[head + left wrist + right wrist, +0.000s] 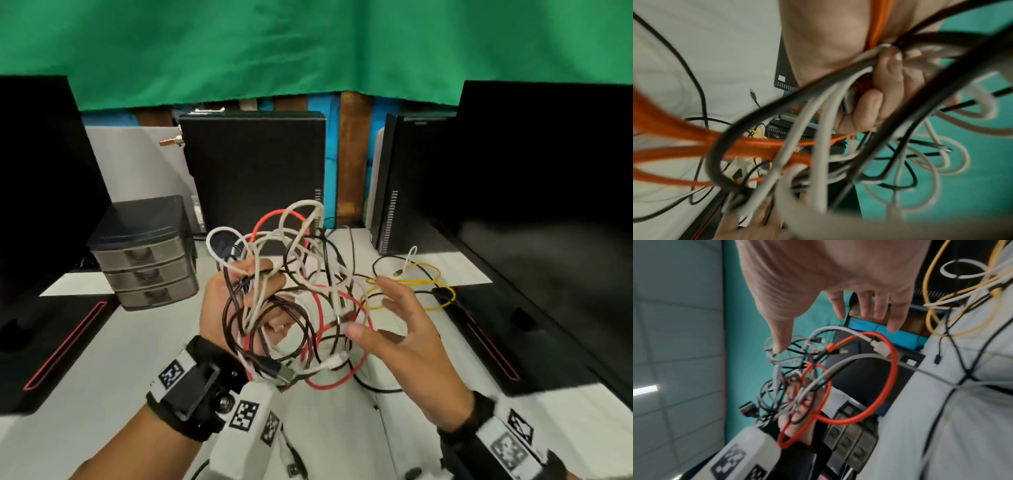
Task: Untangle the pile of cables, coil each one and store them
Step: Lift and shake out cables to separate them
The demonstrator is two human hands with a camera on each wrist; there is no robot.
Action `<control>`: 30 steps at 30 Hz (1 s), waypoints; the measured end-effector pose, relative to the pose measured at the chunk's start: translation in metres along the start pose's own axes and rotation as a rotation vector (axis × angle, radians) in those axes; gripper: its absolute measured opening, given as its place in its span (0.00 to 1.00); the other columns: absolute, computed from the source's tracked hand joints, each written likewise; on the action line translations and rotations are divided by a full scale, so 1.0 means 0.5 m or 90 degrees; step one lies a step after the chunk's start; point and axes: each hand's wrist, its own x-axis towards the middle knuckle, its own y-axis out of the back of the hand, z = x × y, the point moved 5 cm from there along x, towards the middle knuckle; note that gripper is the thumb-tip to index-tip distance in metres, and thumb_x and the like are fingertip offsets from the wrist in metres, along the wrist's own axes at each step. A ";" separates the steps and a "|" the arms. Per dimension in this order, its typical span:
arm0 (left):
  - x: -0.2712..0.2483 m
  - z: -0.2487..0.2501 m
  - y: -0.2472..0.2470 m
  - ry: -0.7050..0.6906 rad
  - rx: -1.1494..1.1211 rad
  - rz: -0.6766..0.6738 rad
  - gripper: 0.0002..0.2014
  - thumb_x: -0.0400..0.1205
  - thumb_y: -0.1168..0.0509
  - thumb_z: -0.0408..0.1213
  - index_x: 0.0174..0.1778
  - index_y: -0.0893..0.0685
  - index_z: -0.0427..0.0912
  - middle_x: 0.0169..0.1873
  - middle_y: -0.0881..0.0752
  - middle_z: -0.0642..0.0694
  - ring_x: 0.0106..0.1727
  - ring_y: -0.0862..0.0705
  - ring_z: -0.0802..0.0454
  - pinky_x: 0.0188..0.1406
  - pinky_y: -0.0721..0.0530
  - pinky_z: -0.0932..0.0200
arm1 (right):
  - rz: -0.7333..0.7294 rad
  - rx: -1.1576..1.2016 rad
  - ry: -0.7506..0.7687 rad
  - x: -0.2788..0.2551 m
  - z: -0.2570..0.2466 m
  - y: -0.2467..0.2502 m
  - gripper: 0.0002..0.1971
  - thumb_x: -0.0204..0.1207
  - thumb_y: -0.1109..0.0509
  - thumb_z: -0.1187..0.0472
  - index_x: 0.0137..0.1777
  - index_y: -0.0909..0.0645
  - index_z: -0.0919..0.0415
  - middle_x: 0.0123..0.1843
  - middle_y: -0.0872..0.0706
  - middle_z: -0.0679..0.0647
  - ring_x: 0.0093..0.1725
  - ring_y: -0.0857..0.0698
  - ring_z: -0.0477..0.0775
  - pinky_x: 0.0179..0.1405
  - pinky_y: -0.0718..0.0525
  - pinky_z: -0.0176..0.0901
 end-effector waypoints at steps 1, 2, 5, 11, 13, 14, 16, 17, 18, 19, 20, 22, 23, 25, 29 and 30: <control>0.000 -0.003 -0.003 0.011 0.002 -0.010 0.13 0.88 0.49 0.39 0.36 0.34 0.47 0.24 0.34 0.47 0.24 0.33 0.47 0.32 0.30 0.53 | -0.013 -0.001 -0.016 0.002 0.007 0.006 0.50 0.46 0.15 0.32 0.73 0.30 0.27 0.76 0.27 0.31 0.79 0.31 0.35 0.71 0.21 0.45; 0.001 -0.005 -0.003 0.018 0.011 -0.017 0.12 0.88 0.46 0.39 0.36 0.30 0.46 0.24 0.33 0.46 0.25 0.32 0.46 0.33 0.27 0.53 | -0.049 0.018 -0.038 0.004 0.011 0.006 0.53 0.45 0.14 0.32 0.75 0.32 0.26 0.78 0.28 0.34 0.80 0.31 0.37 0.73 0.23 0.47; 0.001 -0.014 -0.004 0.043 0.029 -0.014 0.14 0.87 0.45 0.40 0.40 0.22 0.37 0.26 0.30 0.44 0.26 0.31 0.46 0.36 0.22 0.52 | -0.186 0.141 -0.089 0.005 0.016 -0.014 0.56 0.48 0.09 0.40 0.79 0.33 0.32 0.76 0.19 0.49 0.73 0.18 0.51 0.72 0.18 0.55; 0.010 -0.036 0.029 0.071 0.115 0.125 0.15 0.74 0.39 0.44 0.45 0.12 0.37 0.28 0.24 0.44 0.22 0.30 0.49 0.25 0.32 0.59 | -0.134 0.136 -0.075 -0.007 -0.006 -0.044 0.17 0.76 0.23 0.70 0.63 0.15 0.55 0.53 0.08 0.57 0.43 0.10 0.53 0.33 0.13 0.41; 0.013 -0.045 0.032 0.085 0.145 0.164 0.13 0.73 0.32 0.43 0.46 0.13 0.38 0.36 0.21 0.40 0.32 0.25 0.46 0.34 0.26 0.54 | -0.091 0.151 -0.081 -0.003 -0.008 -0.033 0.13 0.79 0.27 0.67 0.61 0.14 0.54 0.48 0.09 0.57 0.37 0.13 0.54 0.29 0.15 0.43; 0.014 -0.048 0.040 0.089 0.154 0.198 0.12 0.76 0.34 0.42 0.48 0.14 0.37 0.39 0.21 0.39 0.37 0.23 0.44 0.40 0.24 0.53 | -0.073 0.170 -0.086 -0.002 -0.010 -0.028 0.12 0.80 0.28 0.66 0.61 0.14 0.54 0.45 0.11 0.58 0.35 0.14 0.54 0.27 0.16 0.43; 0.011 -0.056 0.048 0.120 0.133 0.250 0.12 0.78 0.38 0.42 0.47 0.16 0.36 0.40 0.19 0.38 0.39 0.19 0.42 0.44 0.18 0.52 | -0.036 0.211 -0.094 0.002 -0.010 -0.016 0.09 0.82 0.30 0.65 0.60 0.14 0.56 0.43 0.11 0.57 0.35 0.15 0.55 0.23 0.19 0.42; 0.007 -0.062 0.050 0.148 0.114 0.258 0.15 0.77 0.39 0.44 0.47 0.16 0.36 0.42 0.17 0.37 0.40 0.17 0.41 0.44 0.16 0.50 | -0.011 0.222 -0.095 0.004 -0.011 -0.010 0.09 0.83 0.30 0.65 0.59 0.14 0.57 0.43 0.10 0.57 0.35 0.14 0.55 0.22 0.20 0.40; 0.004 -0.067 0.049 0.177 0.100 0.252 0.18 0.77 0.39 0.48 0.49 0.15 0.36 0.44 0.15 0.36 0.41 0.16 0.39 0.44 0.14 0.49 | 0.011 0.227 -0.096 0.007 -0.011 -0.004 0.08 0.83 0.31 0.65 0.59 0.14 0.58 0.44 0.09 0.55 0.35 0.14 0.54 0.22 0.20 0.39; 0.002 -0.071 0.047 0.195 0.091 0.248 0.22 0.78 0.39 0.52 0.51 0.14 0.35 0.46 0.13 0.35 0.42 0.14 0.38 0.44 0.13 0.48 | 0.031 0.231 -0.096 0.010 -0.008 0.001 0.08 0.84 0.32 0.65 0.58 0.14 0.59 0.43 0.09 0.54 0.36 0.13 0.53 0.22 0.20 0.38; 0.001 -0.075 0.041 0.204 0.087 0.235 0.28 0.79 0.39 0.58 0.53 0.12 0.34 0.48 0.12 0.34 0.43 0.13 0.37 0.44 0.13 0.47 | 0.049 0.234 -0.099 0.012 -0.005 0.004 0.07 0.85 0.33 0.66 0.58 0.14 0.60 0.44 0.09 0.54 0.37 0.13 0.52 0.22 0.19 0.38; 0.002 -0.083 0.030 0.215 0.098 0.205 0.37 0.79 0.39 0.66 0.60 0.12 0.32 0.53 0.11 0.31 0.46 0.10 0.35 0.44 0.11 0.46 | 0.068 0.231 -0.105 0.014 -0.003 0.008 0.09 0.86 0.34 0.66 0.58 0.13 0.60 0.47 0.10 0.57 0.40 0.14 0.52 0.25 0.17 0.39; 0.003 -0.088 0.023 0.214 0.134 0.195 0.37 0.78 0.37 0.66 0.62 0.12 0.32 0.55 0.11 0.30 0.47 0.10 0.36 0.45 0.11 0.46 | 0.070 0.223 -0.104 0.014 0.000 0.008 0.09 0.86 0.35 0.66 0.58 0.13 0.60 0.50 0.10 0.60 0.42 0.14 0.53 0.28 0.16 0.41; 0.006 -0.093 0.019 0.200 0.246 0.181 0.29 0.75 0.28 0.56 0.62 0.11 0.35 0.57 0.11 0.30 0.47 0.11 0.39 0.45 0.11 0.49 | 0.060 0.199 -0.099 0.014 -0.001 0.006 0.11 0.86 0.35 0.67 0.60 0.13 0.57 0.55 0.10 0.64 0.46 0.14 0.55 0.36 0.12 0.46; 0.004 -0.092 0.039 0.157 0.362 0.191 0.30 0.70 0.25 0.31 0.71 0.19 0.37 0.61 0.12 0.32 0.57 0.11 0.33 0.56 0.10 0.42 | 0.034 0.198 -0.075 0.013 -0.022 0.010 0.09 0.83 0.32 0.66 0.58 0.13 0.59 0.54 0.09 0.64 0.49 0.12 0.58 0.39 0.11 0.51; 0.003 -0.089 0.040 0.133 0.365 0.190 0.31 0.69 0.25 0.27 0.71 0.20 0.39 0.60 0.12 0.31 0.59 0.11 0.32 0.58 0.11 0.41 | 0.023 0.201 -0.070 0.014 -0.031 0.012 0.09 0.82 0.31 0.62 0.57 0.13 0.61 0.54 0.10 0.64 0.50 0.12 0.59 0.40 0.10 0.53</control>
